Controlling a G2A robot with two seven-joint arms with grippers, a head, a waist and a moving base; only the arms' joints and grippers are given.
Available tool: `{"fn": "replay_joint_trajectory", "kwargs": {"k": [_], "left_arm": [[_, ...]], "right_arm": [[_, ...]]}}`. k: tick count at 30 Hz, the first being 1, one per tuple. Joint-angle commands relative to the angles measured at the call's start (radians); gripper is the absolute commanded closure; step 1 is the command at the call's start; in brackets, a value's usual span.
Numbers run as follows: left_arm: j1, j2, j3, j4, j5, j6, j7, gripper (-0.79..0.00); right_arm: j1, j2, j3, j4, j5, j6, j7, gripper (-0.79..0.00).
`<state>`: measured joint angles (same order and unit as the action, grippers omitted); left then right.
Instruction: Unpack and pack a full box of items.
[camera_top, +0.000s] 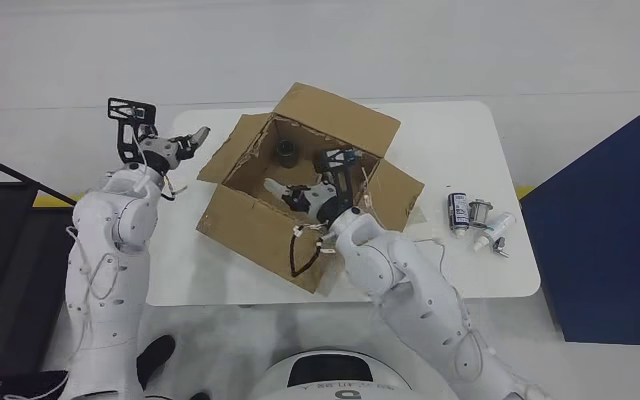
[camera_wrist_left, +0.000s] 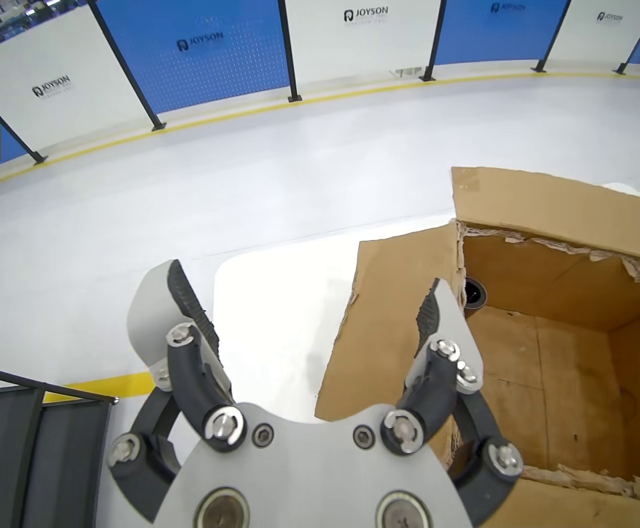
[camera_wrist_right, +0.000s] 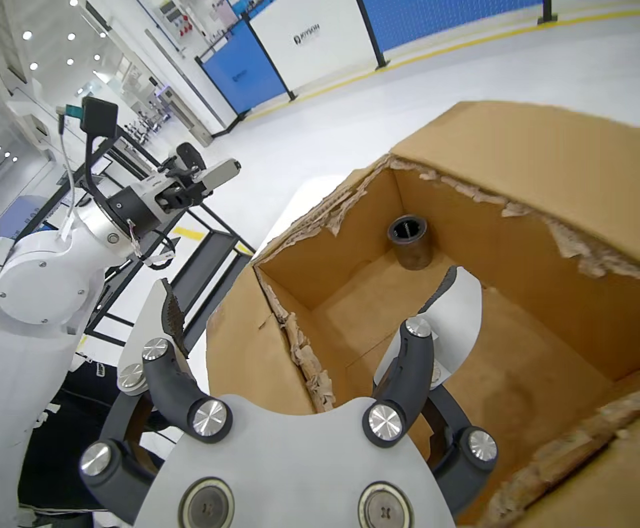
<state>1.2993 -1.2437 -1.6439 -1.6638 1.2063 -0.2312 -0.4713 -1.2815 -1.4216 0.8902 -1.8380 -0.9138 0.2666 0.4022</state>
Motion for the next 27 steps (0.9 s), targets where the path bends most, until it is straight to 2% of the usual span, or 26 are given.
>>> {"fn": "replay_joint_trajectory", "kwargs": {"k": [1, 4, 10, 17, 20, 27], "left_arm": [[-0.013, 0.001, 0.001, 0.031, -0.036, -0.018, -0.025, -0.785], [-0.043, 0.003, 0.005, 0.090, -0.069, -0.033, -0.062, -0.785], [-0.139, 0.004, 0.072, 0.235, 0.005, -0.014, -0.093, -0.785], [-0.164, 0.016, 0.112, 0.281, 0.076, -0.109, -0.199, -0.785], [-0.160, 0.024, 0.124, 0.296, 0.093, -0.195, -0.257, -0.785], [-0.099, 0.043, 0.104, 0.246, -0.095, -0.463, -0.374, -0.785]], "right_arm": [[0.030, -0.010, -0.026, 0.000, 0.020, 0.024, -0.006, -0.785], [0.030, -0.010, -0.026, 0.000, 0.020, 0.024, -0.006, -0.785], [0.030, -0.010, -0.026, 0.000, 0.020, 0.024, -0.006, -0.785], [0.030, -0.010, -0.026, 0.000, 0.020, 0.024, -0.006, -0.785], [0.027, -0.010, -0.028, 0.012, 0.019, 0.015, -0.003, -0.785], [0.054, -0.019, -0.035, 0.029, 0.020, 0.037, 0.034, -0.785]]}}
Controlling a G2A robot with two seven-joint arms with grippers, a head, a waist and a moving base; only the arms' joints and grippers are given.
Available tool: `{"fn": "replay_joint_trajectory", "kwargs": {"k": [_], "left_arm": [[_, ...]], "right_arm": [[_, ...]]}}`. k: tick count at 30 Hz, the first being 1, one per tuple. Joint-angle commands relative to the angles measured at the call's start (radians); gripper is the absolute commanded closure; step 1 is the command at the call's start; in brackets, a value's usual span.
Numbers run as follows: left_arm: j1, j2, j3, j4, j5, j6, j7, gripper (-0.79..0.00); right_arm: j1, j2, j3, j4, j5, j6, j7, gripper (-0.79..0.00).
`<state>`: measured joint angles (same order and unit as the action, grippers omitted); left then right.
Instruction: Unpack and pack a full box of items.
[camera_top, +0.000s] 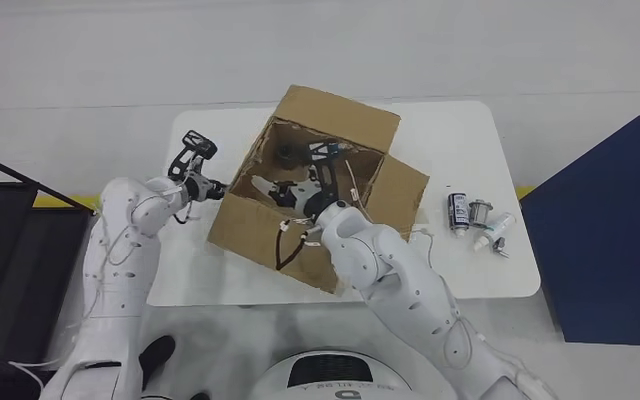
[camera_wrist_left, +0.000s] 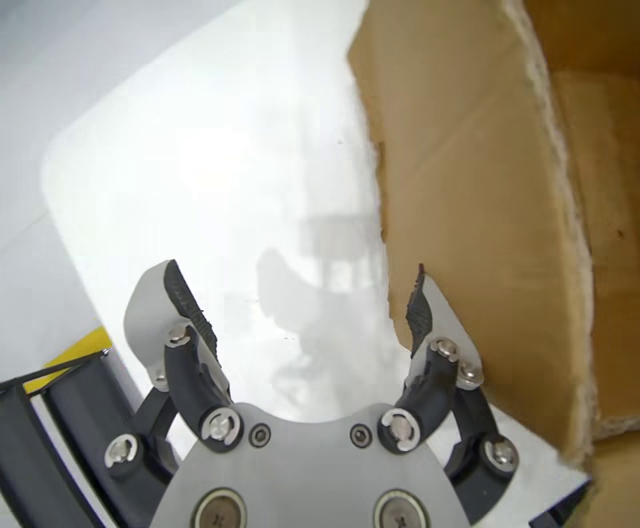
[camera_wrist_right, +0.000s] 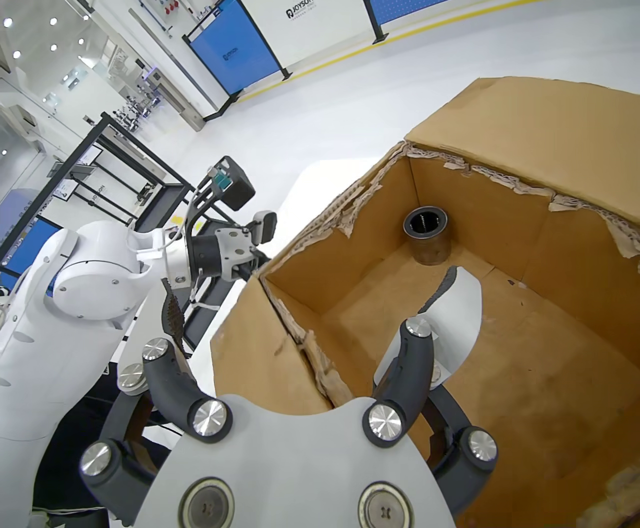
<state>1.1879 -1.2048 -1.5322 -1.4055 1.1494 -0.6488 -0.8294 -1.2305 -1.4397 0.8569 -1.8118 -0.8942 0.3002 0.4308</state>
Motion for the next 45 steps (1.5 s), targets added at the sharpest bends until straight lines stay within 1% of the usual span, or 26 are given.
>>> {"fn": "replay_joint_trajectory", "kwargs": {"k": [1, 4, 5, 9, 13, 18, 20, 22, 27, 32, 34, 40, 45], "left_arm": [[0.025, 0.008, -0.016, -0.022, -0.067, -0.083, -0.034, -0.785], [0.058, 0.022, -0.033, -0.051, -0.130, -0.189, -0.098, -0.785], [0.067, 0.027, -0.038, -0.056, -0.149, -0.212, -0.111, -0.785], [0.088, 0.045, -0.049, -0.066, -0.183, -0.235, -0.107, -0.785], [0.082, 0.055, -0.087, -0.050, -0.259, -0.204, -0.083, -0.785], [0.083, 0.072, -0.142, -0.048, -0.341, -0.207, -0.067, -0.785], [0.086, 0.080, -0.174, -0.039, -0.366, -0.204, -0.051, -0.785], [0.092, 0.088, -0.206, -0.027, -0.386, -0.203, -0.030, -0.785], [0.114, 0.105, -0.268, 0.012, -0.433, -0.208, 0.012, -0.785], [0.128, 0.117, -0.300, 0.061, -0.502, -0.214, 0.054, -0.785], [0.123, 0.122, -0.311, 0.094, -0.533, -0.208, 0.065, -0.785], [0.085, 0.138, -0.353, 0.207, -0.584, -0.147, 0.103, -0.785], [0.076, 0.149, -0.375, 0.243, -0.617, -0.114, 0.126, -0.785]], "right_arm": [[0.007, -0.003, -0.004, 0.007, 0.003, 0.007, 0.013, -0.785], [0.023, -0.008, -0.011, 0.023, 0.008, 0.023, 0.042, -0.785], [0.029, -0.010, -0.013, 0.030, 0.014, 0.030, 0.051, -0.785], [0.053, -0.020, -0.021, 0.055, 0.031, 0.060, 0.069, -0.785], [0.080, -0.034, -0.030, 0.096, 0.076, 0.085, 0.060, -0.785], [0.169, -0.069, -0.080, 0.235, 0.154, 0.097, 0.054, -0.785], [0.213, -0.086, -0.128, 0.297, 0.156, 0.101, 0.084, -0.785], [0.253, -0.102, -0.167, 0.348, 0.176, 0.080, 0.135, -0.785], [0.318, -0.135, -0.214, 0.440, 0.223, 0.043, 0.162, -0.785], [0.369, -0.167, -0.250, 0.517, 0.262, 0.005, 0.178, -0.785], [0.387, -0.179, -0.265, 0.543, 0.277, -0.017, 0.184, -0.785], [0.439, -0.219, -0.310, 0.623, 0.293, -0.056, 0.189, -0.785], [0.462, -0.242, -0.325, 0.660, 0.345, -0.143, 0.233, -0.785]]}}
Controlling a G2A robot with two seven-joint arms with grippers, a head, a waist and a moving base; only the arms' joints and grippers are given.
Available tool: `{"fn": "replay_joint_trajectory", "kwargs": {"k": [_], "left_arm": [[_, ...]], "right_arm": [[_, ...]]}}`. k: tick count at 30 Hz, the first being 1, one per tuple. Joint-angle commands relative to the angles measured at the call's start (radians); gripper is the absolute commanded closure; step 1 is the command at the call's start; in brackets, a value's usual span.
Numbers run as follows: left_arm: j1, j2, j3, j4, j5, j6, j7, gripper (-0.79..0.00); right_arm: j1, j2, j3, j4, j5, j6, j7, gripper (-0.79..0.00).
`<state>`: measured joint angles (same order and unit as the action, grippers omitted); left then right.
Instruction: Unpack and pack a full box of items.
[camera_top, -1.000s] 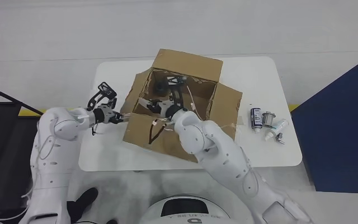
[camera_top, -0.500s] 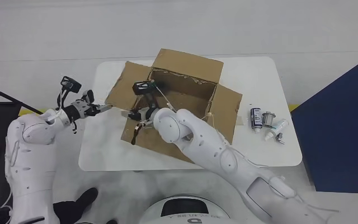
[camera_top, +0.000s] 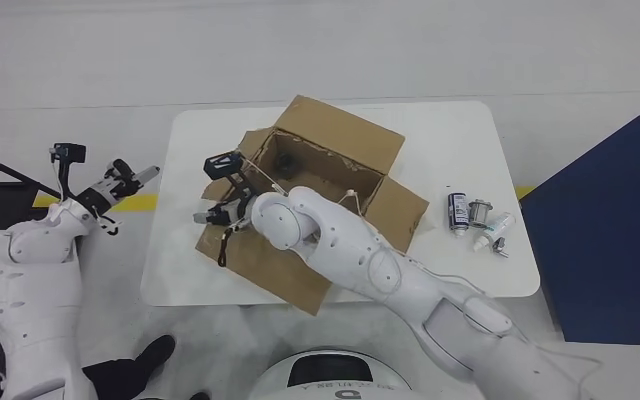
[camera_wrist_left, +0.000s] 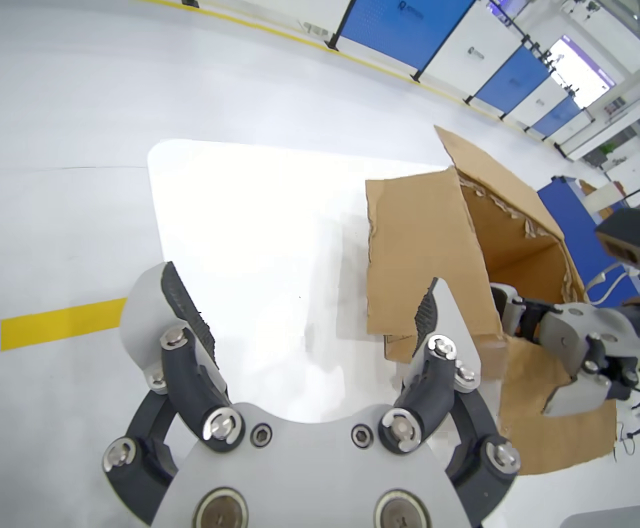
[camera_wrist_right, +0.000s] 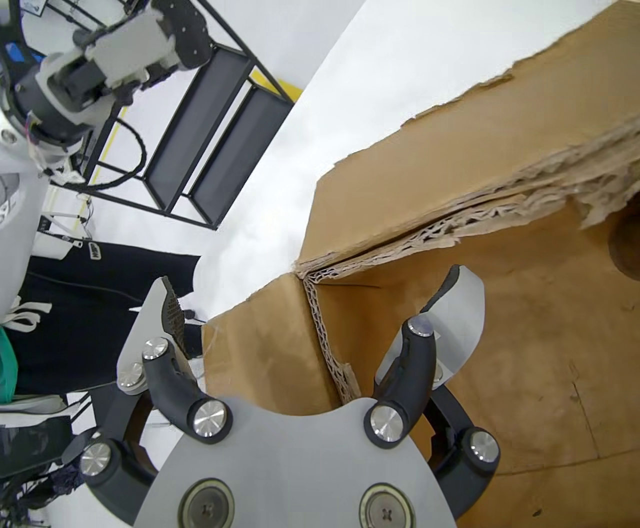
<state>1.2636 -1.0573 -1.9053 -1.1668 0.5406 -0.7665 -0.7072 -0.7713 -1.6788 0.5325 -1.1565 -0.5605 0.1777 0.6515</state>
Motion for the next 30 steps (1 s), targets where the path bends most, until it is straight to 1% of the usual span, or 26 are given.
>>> {"fn": "replay_joint_trajectory", "kwargs": {"k": [1, 7, 11, 13, 15, 18, 19, 21, 25, 30], "left_arm": [[0.000, 0.003, -0.001, 0.006, -0.015, 0.005, 0.003, -0.785], [0.007, 0.012, 0.011, 0.006, -0.028, 0.014, 0.011, -0.785], [0.008, 0.017, 0.022, 0.008, -0.037, 0.021, 0.016, -0.785], [0.006, 0.019, 0.025, 0.015, -0.040, 0.024, 0.019, -0.785], [0.003, 0.023, 0.028, 0.022, -0.040, 0.028, 0.021, -0.785], [-0.002, 0.027, 0.033, 0.028, -0.034, 0.033, 0.025, -0.785], [-0.002, 0.029, 0.036, 0.030, -0.034, 0.033, 0.027, -0.785], [-0.004, 0.031, 0.039, 0.033, -0.028, 0.042, 0.034, -0.785], [-0.005, 0.033, 0.047, 0.035, -0.025, 0.047, 0.043, -0.785], [-0.005, 0.033, 0.047, 0.035, -0.025, 0.047, 0.043, -0.785]], "right_arm": [[0.006, -0.005, 0.002, 0.009, 0.025, -0.041, 0.026, -0.785], [-0.006, -0.003, 0.024, -0.017, 0.071, -0.124, 0.089, -0.785], [-0.031, 0.011, 0.052, -0.069, 0.054, -0.127, 0.096, -0.785], [-0.053, 0.022, 0.082, -0.105, 0.002, -0.076, 0.032, -0.785], [-0.083, 0.034, 0.108, -0.142, -0.096, 0.047, -0.058, -0.785], [-0.144, 0.045, 0.162, -0.208, -0.114, 0.153, -0.139, -0.785], [-0.154, 0.048, 0.171, -0.209, -0.162, 0.209, -0.170, -0.776], [-0.174, 0.049, 0.168, -0.223, -0.210, 0.287, -0.183, -0.785], [-0.188, 0.051, 0.158, -0.247, -0.255, 0.326, -0.135, -0.785], [-0.188, 0.051, 0.158, -0.247, -0.255, 0.326, -0.135, -0.785]]}}
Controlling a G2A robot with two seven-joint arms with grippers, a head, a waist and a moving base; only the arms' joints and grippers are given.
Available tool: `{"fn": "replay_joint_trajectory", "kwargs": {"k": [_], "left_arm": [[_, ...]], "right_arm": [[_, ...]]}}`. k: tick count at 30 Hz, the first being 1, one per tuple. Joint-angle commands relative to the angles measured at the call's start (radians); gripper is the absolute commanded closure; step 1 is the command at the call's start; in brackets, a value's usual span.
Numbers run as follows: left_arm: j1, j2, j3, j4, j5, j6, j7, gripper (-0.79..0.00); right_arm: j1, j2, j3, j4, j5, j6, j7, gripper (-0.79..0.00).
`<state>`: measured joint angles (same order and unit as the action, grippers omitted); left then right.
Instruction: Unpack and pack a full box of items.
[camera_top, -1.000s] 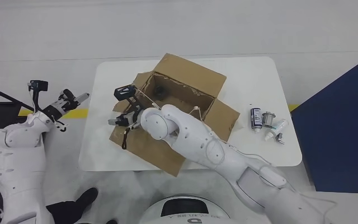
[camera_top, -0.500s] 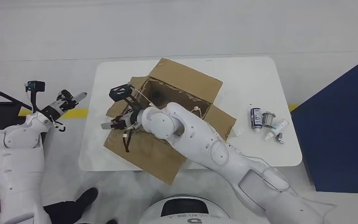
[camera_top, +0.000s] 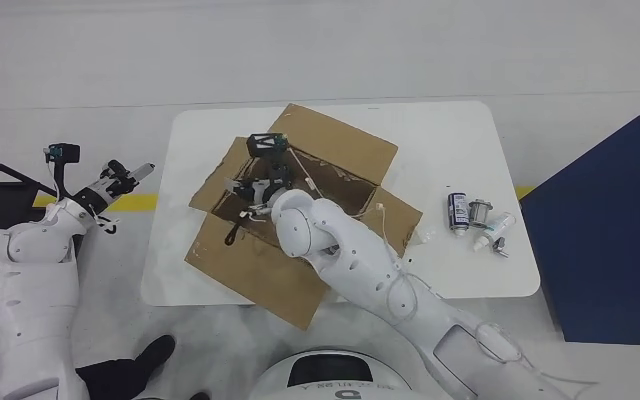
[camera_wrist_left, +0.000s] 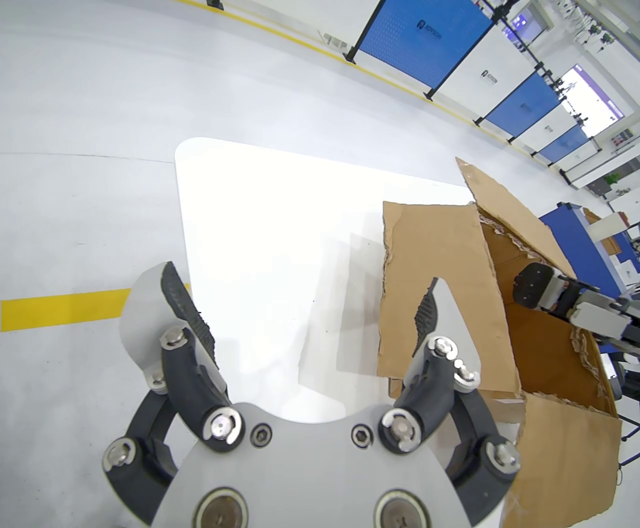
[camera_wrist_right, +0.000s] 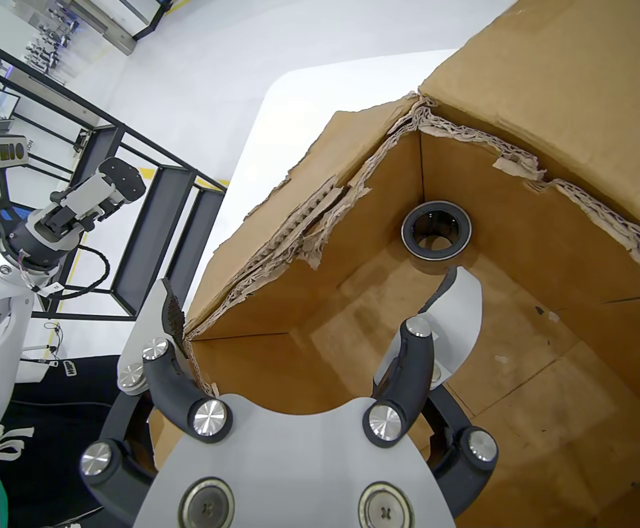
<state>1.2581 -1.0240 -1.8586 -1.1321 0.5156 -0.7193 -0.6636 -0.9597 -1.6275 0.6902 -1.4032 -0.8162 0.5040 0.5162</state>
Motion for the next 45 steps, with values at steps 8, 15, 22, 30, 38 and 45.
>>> {"fn": "replay_joint_trajectory", "kwargs": {"k": [8, 15, 22, 30, 38, 45], "left_arm": [[0.000, 0.000, 0.000, 0.000, 0.000, 0.000, 0.000, -0.785], [0.000, 0.000, 0.000, 0.000, 0.000, 0.000, 0.000, -0.785], [0.000, 0.000, 0.000, 0.000, 0.000, 0.000, 0.000, -0.785], [0.000, 0.000, 0.000, 0.000, 0.000, 0.000, 0.000, -0.785], [0.000, 0.000, 0.000, 0.000, 0.000, 0.000, 0.000, -0.785], [0.000, 0.000, 0.000, 0.000, 0.000, 0.000, 0.000, -0.785]], "right_arm": [[0.010, -0.021, 0.094, 0.047, 0.132, 0.248, -0.002, -0.785], [0.113, -0.077, 0.036, 0.206, 0.171, 0.508, 0.038, -0.739], [0.115, -0.160, 0.077, 0.333, 0.217, 0.508, -0.198, -0.422], [0.125, -0.260, 0.128, 0.501, 0.346, 0.508, -0.434, -0.360], [0.207, -0.311, 0.102, 0.651, 0.420, 0.508, -0.487, -0.372], [0.266, -0.330, 0.080, 0.755, 0.502, 0.508, -0.520, -0.360]]}}
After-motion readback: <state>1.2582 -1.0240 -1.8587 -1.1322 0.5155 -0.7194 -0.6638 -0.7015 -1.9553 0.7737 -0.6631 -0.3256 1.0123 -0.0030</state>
